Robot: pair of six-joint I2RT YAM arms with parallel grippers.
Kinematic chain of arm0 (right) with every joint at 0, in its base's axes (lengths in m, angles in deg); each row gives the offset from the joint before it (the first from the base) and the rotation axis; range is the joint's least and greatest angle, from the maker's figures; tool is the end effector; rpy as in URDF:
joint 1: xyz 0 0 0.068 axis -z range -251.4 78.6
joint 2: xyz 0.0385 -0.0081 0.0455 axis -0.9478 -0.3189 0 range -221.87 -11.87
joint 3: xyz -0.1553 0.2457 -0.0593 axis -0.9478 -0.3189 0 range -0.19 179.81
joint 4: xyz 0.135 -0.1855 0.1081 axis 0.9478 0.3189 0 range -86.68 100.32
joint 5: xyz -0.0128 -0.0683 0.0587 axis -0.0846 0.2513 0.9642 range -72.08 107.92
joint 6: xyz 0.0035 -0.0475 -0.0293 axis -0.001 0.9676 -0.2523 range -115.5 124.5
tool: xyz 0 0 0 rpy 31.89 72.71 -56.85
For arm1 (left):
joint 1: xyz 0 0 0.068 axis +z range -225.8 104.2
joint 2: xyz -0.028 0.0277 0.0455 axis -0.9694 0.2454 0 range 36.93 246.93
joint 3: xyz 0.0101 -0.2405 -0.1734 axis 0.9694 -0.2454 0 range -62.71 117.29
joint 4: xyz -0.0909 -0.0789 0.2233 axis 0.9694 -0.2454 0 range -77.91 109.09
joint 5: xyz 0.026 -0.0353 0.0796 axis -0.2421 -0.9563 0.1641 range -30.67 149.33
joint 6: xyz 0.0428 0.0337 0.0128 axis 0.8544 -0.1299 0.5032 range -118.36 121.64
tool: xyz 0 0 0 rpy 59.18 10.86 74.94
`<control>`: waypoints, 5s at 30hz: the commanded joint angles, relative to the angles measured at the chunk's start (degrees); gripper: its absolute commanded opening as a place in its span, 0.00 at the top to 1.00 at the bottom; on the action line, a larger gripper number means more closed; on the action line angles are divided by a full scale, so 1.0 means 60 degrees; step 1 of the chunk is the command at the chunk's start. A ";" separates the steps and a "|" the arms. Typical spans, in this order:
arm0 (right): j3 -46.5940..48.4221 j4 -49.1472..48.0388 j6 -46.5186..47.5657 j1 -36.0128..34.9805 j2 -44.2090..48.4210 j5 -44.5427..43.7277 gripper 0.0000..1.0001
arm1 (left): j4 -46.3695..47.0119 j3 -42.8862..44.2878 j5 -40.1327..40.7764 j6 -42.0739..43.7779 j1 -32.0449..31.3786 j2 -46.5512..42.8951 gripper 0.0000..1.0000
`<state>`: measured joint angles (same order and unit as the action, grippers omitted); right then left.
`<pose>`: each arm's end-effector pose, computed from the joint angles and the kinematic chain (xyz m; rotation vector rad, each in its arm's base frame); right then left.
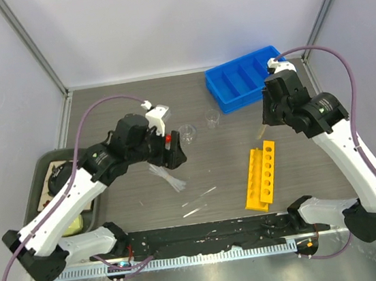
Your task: Organize the chemistry lab equipment
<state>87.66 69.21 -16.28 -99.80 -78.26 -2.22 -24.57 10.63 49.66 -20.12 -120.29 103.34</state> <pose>0.1660 0.0746 0.4431 0.0183 2.2881 0.0304 0.1538 -0.1602 0.3991 0.5552 2.2612 -0.8025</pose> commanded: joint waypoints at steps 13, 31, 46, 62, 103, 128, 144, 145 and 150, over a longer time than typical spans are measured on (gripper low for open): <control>-0.0828 -0.0405 0.0050 0.1233 -0.0449 -0.0349 0.88 | -0.1674 -0.1032 0.2344 -0.0094 0.0032 -0.2294 0.00; -0.1781 -0.0098 -0.0243 0.1233 0.0269 0.0178 0.89 | -0.1249 -0.1427 0.2257 -0.0167 0.0018 -0.2162 0.00; -0.1268 0.0634 -0.0244 0.1233 0.0547 0.0295 0.91 | -0.1073 -0.1559 0.2081 -0.0343 0.0032 -0.2177 0.00; -0.1106 0.0914 -0.0243 0.1233 0.0679 0.0310 0.91 | -0.1058 -0.1633 0.1978 -0.0431 0.0032 -0.2280 0.00; -0.3875 -0.1137 -0.0434 0.1277 0.0181 0.0545 0.89 | -0.1439 -0.1237 0.2037 -0.0270 0.0032 -0.1885 0.00; -0.3438 -0.0714 -0.0171 0.1555 0.0518 0.0354 0.35 | -0.1059 -0.0739 0.1891 -0.0139 0.0032 -0.0742 0.00; -0.1604 0.0679 0.0416 0.1526 0.1616 0.1291 0.28 | 0.0377 -0.1047 0.1478 0.0169 -0.1268 0.0985 0.14; -0.1794 0.0621 0.0416 0.1540 0.1660 0.1422 0.28 | 0.0493 -0.1047 0.1524 0.0184 -0.1460 0.1132 0.15; -0.2278 0.0445 0.0445 0.1467 0.2012 0.2038 0.28 | 0.0684 -0.0973 0.2562 0.0199 -0.2589 0.2289 0.25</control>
<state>75.62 72.53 -14.66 -90.69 -67.35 6.32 -23.76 3.92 60.30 -19.90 -132.04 113.55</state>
